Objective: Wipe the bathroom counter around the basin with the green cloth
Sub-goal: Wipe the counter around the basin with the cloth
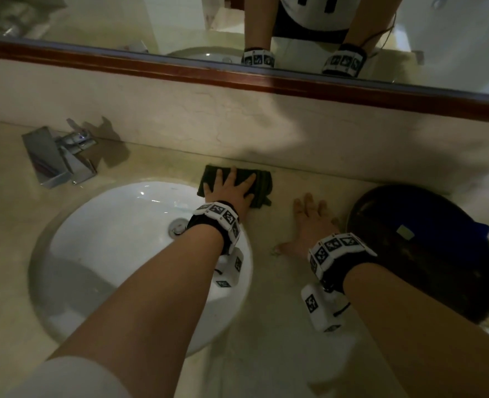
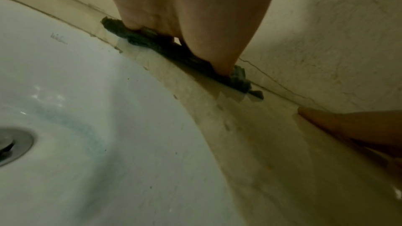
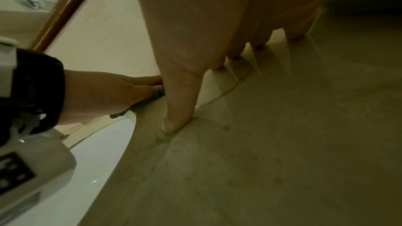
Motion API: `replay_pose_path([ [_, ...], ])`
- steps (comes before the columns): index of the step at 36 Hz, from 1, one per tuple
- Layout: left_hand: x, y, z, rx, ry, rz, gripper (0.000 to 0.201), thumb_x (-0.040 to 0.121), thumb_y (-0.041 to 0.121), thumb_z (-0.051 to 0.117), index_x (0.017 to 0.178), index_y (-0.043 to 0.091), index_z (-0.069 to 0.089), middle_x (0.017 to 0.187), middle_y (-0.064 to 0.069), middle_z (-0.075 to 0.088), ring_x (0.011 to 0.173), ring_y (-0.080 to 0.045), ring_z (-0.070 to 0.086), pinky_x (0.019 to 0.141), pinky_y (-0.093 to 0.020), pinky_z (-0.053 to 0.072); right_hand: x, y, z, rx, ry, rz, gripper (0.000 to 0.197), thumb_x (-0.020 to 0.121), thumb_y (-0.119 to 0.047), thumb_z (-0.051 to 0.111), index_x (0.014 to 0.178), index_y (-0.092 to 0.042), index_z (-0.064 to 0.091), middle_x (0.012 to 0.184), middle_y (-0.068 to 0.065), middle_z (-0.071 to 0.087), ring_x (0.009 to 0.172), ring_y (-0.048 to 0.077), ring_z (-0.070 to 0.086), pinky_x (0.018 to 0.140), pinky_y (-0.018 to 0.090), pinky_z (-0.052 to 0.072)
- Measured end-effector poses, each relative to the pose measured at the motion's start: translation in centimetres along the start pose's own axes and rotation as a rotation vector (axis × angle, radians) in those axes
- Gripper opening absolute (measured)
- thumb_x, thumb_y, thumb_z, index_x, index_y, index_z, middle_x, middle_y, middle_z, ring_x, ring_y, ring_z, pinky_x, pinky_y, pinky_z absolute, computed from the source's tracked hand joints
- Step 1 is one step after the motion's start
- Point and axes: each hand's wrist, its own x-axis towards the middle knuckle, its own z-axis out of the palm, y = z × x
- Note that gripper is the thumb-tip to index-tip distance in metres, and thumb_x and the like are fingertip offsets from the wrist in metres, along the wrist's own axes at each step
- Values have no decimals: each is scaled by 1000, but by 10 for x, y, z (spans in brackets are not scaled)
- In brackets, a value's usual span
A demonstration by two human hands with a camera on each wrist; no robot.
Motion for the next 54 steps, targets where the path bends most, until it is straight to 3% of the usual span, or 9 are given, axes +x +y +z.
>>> replay_pose_path([
  [8, -1, -1, -3, 16, -27, 32, 54, 101, 50, 29, 150, 50, 4, 163, 3, -10, 148, -33, -11, 114, -62, 0, -2, -2, -4, 10, -23, 18, 125, 70, -74, 62, 151, -23, -18, 157, 0, -28, 146, 32, -16, 116, 57, 9],
  [16, -30, 5, 11, 89, -67, 211, 52, 102, 50, 25, 150, 51, 5, 163, 3, -10, 148, -33, -11, 115, -61, -1, -2, -4, -3, 24, -13, 55, 127, 68, -74, 64, 151, -26, -18, 157, -2, -29, 146, 30, -16, 118, 53, 9],
  [21, -28, 5, 14, 126, -74, 256, 52, 102, 51, 24, 149, 52, 3, 163, 4, -11, 148, -35, -11, 114, -62, -1, 0, -5, -2, 3, 11, 61, 127, 66, -76, 64, 152, -26, -16, 157, -2, -27, 147, 30, -14, 118, 53, 12],
  [25, -15, 2, 8, 156, -88, 290, 52, 101, 53, 25, 148, 53, 3, 163, 5, -10, 148, -33, -10, 114, -62, 0, 6, -16, -11, 13, 78, 42, 115, 74, -73, 60, 153, -26, -11, 158, -2, -26, 147, 28, -14, 118, 50, 9],
  [28, -4, 2, 1, 143, -91, 275, 52, 101, 55, 25, 148, 54, 3, 163, 6, -9, 148, -33, -10, 114, -63, -1, 13, -27, -13, 35, 126, 29, 115, 77, -72, 57, 153, -22, -14, 158, -1, -25, 147, 28, -16, 119, 49, 4],
  [34, 14, -10, -17, 111, -132, 229, 54, 100, 55, 26, 149, 53, 1, 162, 6, -12, 148, -32, -13, 115, -61, -2, 17, -37, -2, 54, 77, 102, 130, 68, -77, 60, 151, -16, -18, 158, 3, -25, 147, 28, -14, 120, 47, 6],
  [47, 27, -80, -31, 52, -28, 155, 54, 101, 53, 29, 150, 50, 7, 163, 4, -7, 149, -31, -8, 116, -60, 2, 15, -44, -12, 50, 41, 110, 132, 67, -72, 67, 152, -12, -15, 159, 5, -22, 148, 29, -11, 119, 48, 10],
  [50, 23, -90, -32, 49, -15, 132, 54, 101, 52, 29, 150, 49, 7, 163, 3, -8, 149, -31, -8, 116, -59, 2, 16, -54, -19, 58, 77, 97, 123, 73, -72, 60, 153, -13, -12, 159, 3, -21, 148, 26, -10, 119, 50, 8],
  [54, 18, -89, -31, 48, -22, 93, 54, 101, 51, 29, 150, 49, 5, 163, 3, -9, 148, -31, -9, 116, -59, 2, 19, -68, -23, 36, 98, 40, 103, 81, -75, 46, 153, -25, -10, 159, -1, -23, 147, 30, -13, 118, 55, 7],
])
